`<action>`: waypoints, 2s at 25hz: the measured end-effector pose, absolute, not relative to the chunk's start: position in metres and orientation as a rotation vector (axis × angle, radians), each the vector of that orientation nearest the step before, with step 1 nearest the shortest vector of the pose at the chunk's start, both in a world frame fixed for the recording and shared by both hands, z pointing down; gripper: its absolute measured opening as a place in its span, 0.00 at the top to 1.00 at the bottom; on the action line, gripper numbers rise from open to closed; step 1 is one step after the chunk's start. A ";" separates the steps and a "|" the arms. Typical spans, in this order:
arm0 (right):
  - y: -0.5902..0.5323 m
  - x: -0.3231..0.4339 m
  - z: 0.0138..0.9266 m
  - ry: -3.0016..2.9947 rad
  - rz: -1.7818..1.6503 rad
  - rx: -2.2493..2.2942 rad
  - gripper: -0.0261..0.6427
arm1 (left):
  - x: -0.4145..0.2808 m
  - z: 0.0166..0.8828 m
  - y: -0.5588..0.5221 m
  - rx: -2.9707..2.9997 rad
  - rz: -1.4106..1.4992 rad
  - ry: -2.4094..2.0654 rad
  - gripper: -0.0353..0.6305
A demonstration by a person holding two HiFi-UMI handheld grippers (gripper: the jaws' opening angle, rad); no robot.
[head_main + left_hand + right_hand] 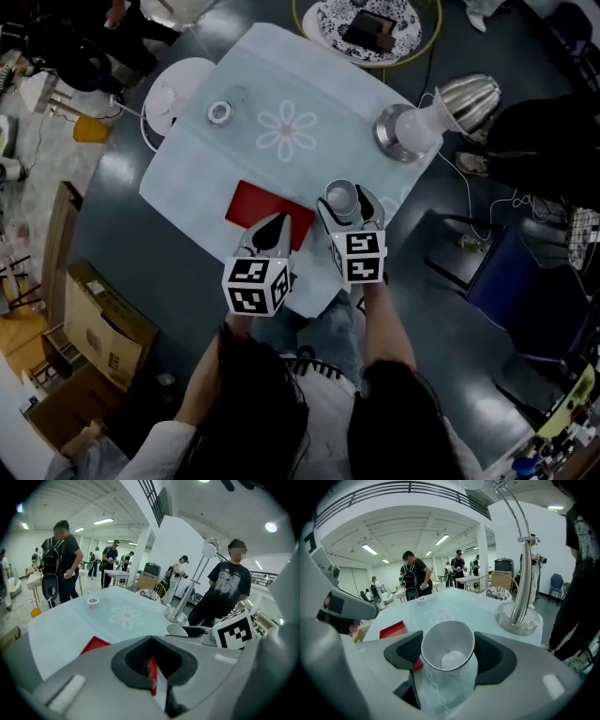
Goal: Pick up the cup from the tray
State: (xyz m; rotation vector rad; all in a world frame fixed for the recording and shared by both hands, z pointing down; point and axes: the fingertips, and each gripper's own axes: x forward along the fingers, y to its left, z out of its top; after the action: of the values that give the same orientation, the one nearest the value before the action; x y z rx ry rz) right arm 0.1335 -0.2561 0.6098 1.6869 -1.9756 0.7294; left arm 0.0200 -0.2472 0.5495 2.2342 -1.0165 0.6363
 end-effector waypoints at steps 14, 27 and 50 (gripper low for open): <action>-0.263 0.141 0.580 -2.026 0.675 1.774 0.39 | 0.005 0.548 -0.243 2.260 0.675 -1.012 0.95; -0.254 0.146 0.513 -2.076 0.546 1.813 0.57 | 0.021 0.516 -0.238 2.353 0.601 -1.031 0.95; -0.180 0.140 0.441 -2.146 0.409 1.802 0.93 | 0.040 0.428 -0.195 2.437 0.294 -1.176 0.95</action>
State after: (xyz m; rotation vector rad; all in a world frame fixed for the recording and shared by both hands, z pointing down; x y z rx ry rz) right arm 0.1399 -0.1798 0.4411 1.8022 -2.1460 0.4094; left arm 0.0404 -0.1954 0.4280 2.4369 -1.1765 0.2936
